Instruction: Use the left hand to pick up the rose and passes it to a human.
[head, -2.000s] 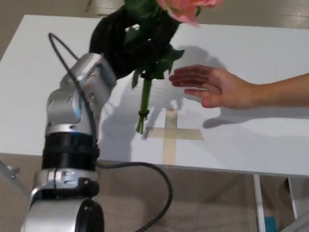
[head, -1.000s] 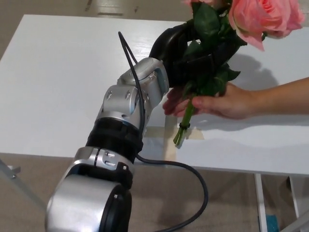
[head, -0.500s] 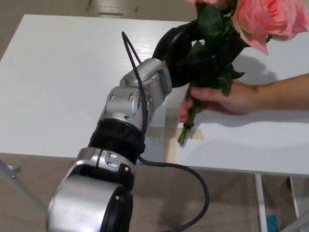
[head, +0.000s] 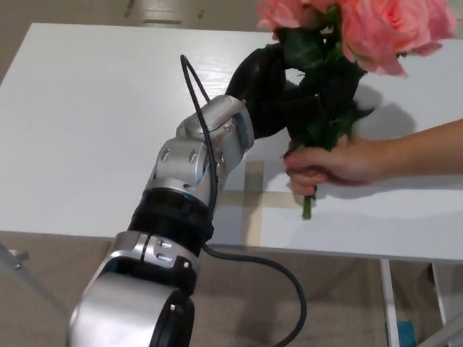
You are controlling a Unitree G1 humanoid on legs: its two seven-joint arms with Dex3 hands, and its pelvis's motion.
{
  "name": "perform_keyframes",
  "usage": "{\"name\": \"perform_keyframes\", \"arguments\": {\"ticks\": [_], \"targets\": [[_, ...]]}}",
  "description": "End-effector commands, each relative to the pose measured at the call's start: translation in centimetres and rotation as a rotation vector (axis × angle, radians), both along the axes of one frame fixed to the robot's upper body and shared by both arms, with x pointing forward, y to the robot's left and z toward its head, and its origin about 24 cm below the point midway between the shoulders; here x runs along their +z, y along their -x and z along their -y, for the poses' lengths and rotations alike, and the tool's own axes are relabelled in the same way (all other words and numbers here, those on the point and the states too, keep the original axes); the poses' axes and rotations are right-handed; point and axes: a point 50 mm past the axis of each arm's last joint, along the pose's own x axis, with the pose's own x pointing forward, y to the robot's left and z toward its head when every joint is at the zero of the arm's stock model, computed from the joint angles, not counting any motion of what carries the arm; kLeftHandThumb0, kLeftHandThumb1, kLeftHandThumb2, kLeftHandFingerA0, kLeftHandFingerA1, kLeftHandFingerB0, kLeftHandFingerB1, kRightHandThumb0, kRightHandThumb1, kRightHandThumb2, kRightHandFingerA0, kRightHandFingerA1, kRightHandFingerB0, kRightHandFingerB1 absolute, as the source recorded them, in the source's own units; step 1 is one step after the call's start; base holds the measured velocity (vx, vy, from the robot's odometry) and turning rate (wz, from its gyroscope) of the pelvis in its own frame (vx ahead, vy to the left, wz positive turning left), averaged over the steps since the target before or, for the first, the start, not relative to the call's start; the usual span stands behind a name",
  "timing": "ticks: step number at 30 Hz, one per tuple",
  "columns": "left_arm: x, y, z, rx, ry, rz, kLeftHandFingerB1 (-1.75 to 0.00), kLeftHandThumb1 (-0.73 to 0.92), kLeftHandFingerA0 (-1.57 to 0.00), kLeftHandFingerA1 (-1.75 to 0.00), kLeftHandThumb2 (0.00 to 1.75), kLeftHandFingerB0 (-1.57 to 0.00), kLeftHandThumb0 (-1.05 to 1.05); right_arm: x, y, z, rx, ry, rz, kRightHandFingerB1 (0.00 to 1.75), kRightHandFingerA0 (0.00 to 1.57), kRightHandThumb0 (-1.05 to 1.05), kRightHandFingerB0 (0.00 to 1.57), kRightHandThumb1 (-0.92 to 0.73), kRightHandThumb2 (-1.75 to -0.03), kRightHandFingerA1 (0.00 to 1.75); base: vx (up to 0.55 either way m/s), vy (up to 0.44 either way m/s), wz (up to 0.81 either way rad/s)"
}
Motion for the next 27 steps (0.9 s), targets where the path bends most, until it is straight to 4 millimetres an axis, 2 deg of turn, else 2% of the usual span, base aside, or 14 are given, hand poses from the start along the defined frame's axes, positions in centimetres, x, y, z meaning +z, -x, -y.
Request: {"name": "perform_keyframes", "arguments": {"ticks": [1,3,4,10,12,15,19,21,27], "targets": [[-1.3,0.6,0.3,-0.178,-0.097,0.016,-0.10,0.43,0.00,0.00,0.76,0.00,-0.74,-0.2,0.5,0.0,-0.003,-0.001,-0.020,0.43,0.71,-0.47,0.60,-0.66,-0.60,0.47,0.00,0.000,0.00],[-1.3,0.6,0.3,-0.181,-0.098,0.017,-0.10,0.43,0.00,0.00,0.76,0.00,-0.74,-0.2,0.5,0.0,-0.003,-0.001,-0.020,0.43,0.71,-0.47,0.60,-0.66,-0.60,0.47,0.00,0.000,0.00],[-1.4,0.7,-0.1,-0.224,-0.176,0.040,-0.03,0.51,0.00,0.00,0.58,0.00,-0.87,-0.3,0.9,0.4,-0.005,0.004,-0.029,0.43,0.72,-0.47,0.60,-0.66,-0.60,0.47,0.00,0.000,0.00],[-1.4,0.7,-0.6,-0.233,-0.209,0.038,-0.01,0.50,0.00,0.00,0.57,0.00,-0.82,-0.3,1.0,0.4,-0.001,0.006,-0.033,0.43,0.72,-0.47,0.60,-0.66,-0.60,0.47,0.00,0.000,0.00],[-2.6,1.4,-1.9,-0.242,-0.227,0.019,-0.01,0.49,0.00,0.00,0.56,0.00,-0.77,-0.8,2.5,0.5,0.010,0.012,-0.069,0.43,0.71,-0.47,0.59,-0.66,-0.60,0.47,0.00,0.000,0.00],[-1.7,1.1,-2.8,-0.233,-0.276,0.032,-0.01,0.50,0.00,0.00,0.56,0.00,-0.76,-0.6,1.8,0.4,0.007,0.007,-0.060,0.43,0.72,-0.46,0.60,-0.66,-0.60,0.47,0.00,0.000,0.00],[-1.6,1.2,-3.7,-0.240,-0.304,0.033,-0.01,0.50,0.00,0.00,0.56,0.00,-0.75,-0.7,2.0,0.3,0.013,0.008,-0.067,0.43,0.73,-0.46,0.60,-0.67,-0.60,0.47,0.00,0.000,0.00],[-0.9,0.8,-4.8,-0.257,-0.334,0.059,0.00,0.49,0.00,0.00,0.56,0.00,-0.74,-0.5,1.4,0.3,0.013,0.007,-0.057,0.43,0.73,-0.46,0.60,-0.67,-0.60,0.47,0.00,0.000,0.00],[0.1,0.7,-6.9,-0.291,-0.423,0.099,0.00,0.50,0.00,0.00,0.56,0.00,-0.75,-0.6,1.7,0.4,0.008,0.005,-0.060,0.43,0.73,-0.46,0.60,-0.67,-0.60,0.47,0.00,0.000,0.00]]}}
